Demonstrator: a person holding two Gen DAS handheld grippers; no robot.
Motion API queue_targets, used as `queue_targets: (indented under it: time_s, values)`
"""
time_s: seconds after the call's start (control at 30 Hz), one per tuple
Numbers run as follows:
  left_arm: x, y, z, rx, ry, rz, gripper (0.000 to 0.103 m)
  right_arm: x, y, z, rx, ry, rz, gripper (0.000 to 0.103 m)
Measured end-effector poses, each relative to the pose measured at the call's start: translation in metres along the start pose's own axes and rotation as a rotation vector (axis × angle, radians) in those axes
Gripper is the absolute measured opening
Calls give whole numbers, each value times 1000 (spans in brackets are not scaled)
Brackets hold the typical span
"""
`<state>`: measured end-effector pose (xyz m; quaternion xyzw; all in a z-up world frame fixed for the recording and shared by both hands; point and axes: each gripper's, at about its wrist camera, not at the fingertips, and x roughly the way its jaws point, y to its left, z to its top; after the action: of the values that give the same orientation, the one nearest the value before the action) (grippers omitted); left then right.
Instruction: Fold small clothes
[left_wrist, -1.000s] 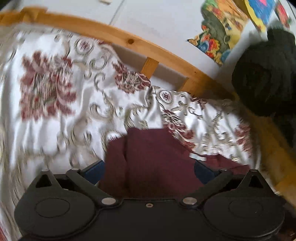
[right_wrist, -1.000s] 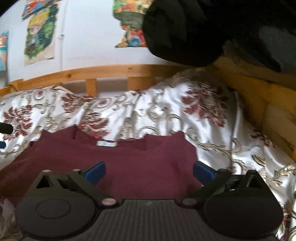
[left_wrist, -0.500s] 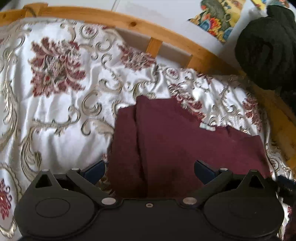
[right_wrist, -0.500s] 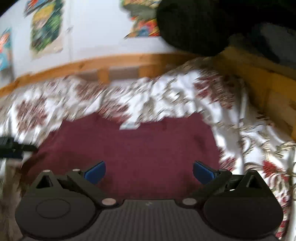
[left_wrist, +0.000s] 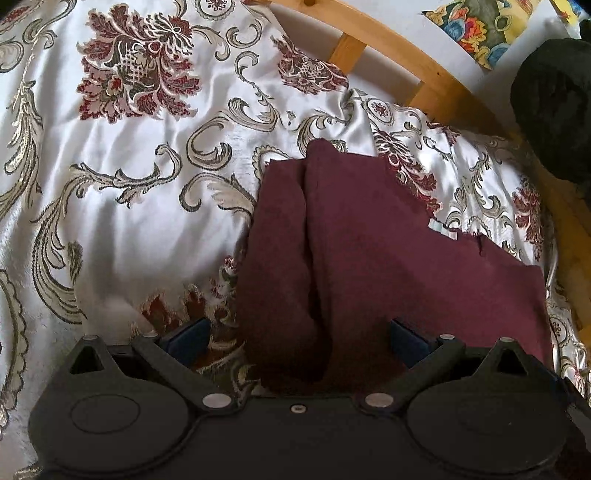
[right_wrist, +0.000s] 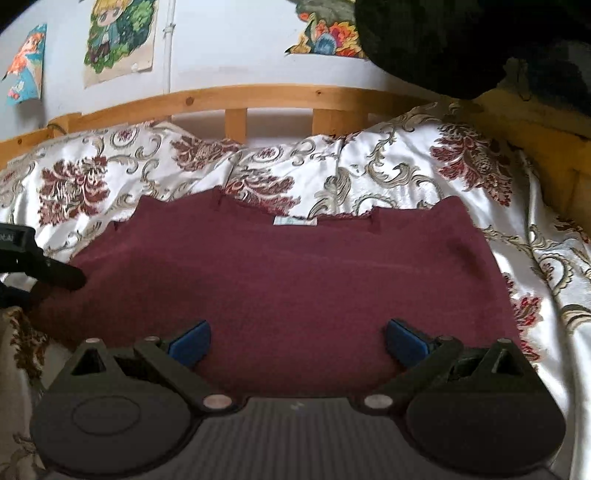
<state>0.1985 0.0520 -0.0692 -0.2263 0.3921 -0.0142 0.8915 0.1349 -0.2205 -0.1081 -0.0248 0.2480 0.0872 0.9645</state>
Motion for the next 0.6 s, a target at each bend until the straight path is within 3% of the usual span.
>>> queue_targets:
  time_s: [0.13, 0.6]
  values:
    - [1, 2, -1, 1, 3, -5, 102, 7, 5, -7, -9, 40, -11, 102]
    - [3, 0, -5, -10, -7, 10, 102, 7, 11, -11, -33, 30, -42, 102]
